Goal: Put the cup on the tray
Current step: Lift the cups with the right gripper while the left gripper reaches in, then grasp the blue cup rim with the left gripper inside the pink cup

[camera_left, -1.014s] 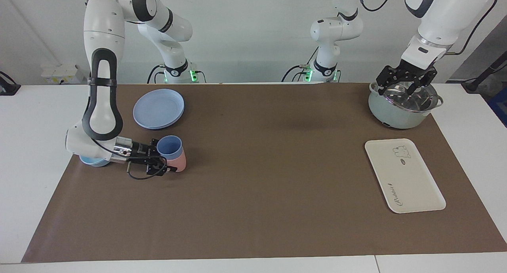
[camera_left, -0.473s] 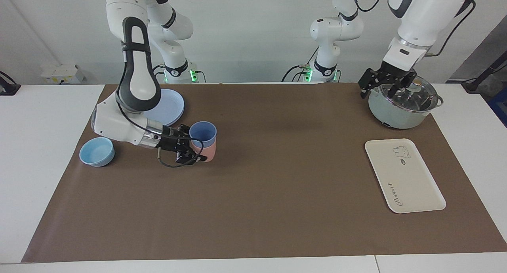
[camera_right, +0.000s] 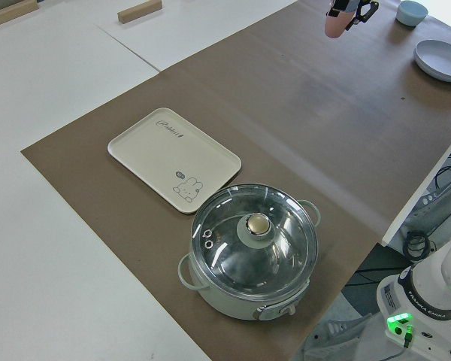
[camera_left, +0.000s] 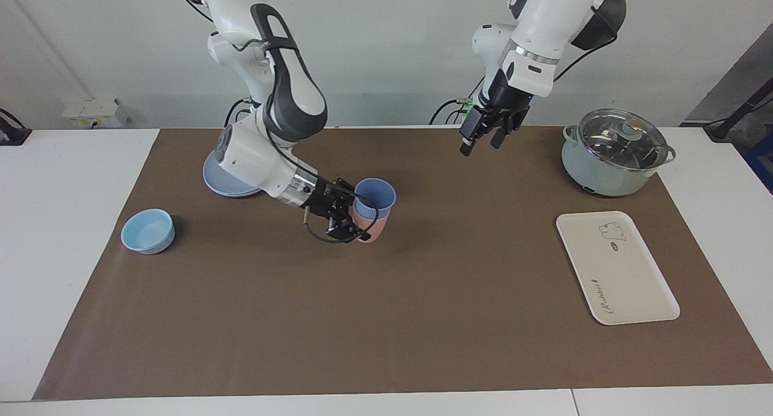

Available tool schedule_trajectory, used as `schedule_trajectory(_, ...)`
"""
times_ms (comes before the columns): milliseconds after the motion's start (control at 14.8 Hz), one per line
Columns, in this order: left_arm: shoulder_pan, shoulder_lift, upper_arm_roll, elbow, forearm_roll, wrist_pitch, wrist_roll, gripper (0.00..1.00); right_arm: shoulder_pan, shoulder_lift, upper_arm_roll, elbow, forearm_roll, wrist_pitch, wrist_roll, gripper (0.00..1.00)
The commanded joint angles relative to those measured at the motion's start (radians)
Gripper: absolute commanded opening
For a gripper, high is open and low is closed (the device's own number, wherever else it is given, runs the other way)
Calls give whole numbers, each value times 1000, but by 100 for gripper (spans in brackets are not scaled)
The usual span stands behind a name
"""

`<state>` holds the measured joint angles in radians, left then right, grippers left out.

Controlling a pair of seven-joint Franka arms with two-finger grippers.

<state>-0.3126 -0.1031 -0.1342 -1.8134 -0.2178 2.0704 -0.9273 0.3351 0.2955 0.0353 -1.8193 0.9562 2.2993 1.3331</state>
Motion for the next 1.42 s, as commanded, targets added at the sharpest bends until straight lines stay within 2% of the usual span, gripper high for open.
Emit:
schedule_trajectory(0,-60,-15,19,-98,-22,183,-100,100,25,-33,0,-9,13,12,35,0)
schedule_trajectory(68,-63,3,19,-98,-22,191,-100,97,33,-45,0,-9,9,12,46,0)
schedule_trajectory(203,-69,13,21,-98,-22,188,-94,84,33,-55,0,-8,6,12,57,0)
schedule_trajectory(338,-95,25,21,-95,-22,195,-100,79,33,-59,0,-8,6,14,58,0)
schedule_trajectory(811,-148,54,19,-72,-22,292,-125,79,41,-64,0,-8,4,14,58,0)
schedule_trajectory(1014,-169,106,19,-44,-14,293,-128,77,41,-73,0,-8,4,14,58,0)
schedule_trajectory(1149,-172,137,21,-35,-5,295,-128,62,41,-73,1,-8,4,14,58,0)
schedule_trajectory(1216,-171,141,21,-18,-5,290,-130,47,41,-73,0,-8,4,14,58,0)
schedule_trajectory(1284,-171,149,21,5,-9,274,-137,11,41,-72,0,-8,4,14,58,0)
schedule_trajectory(1351,-169,158,21,26,-6,255,-148,0,41,-72,0,-8,4,14,58,0)
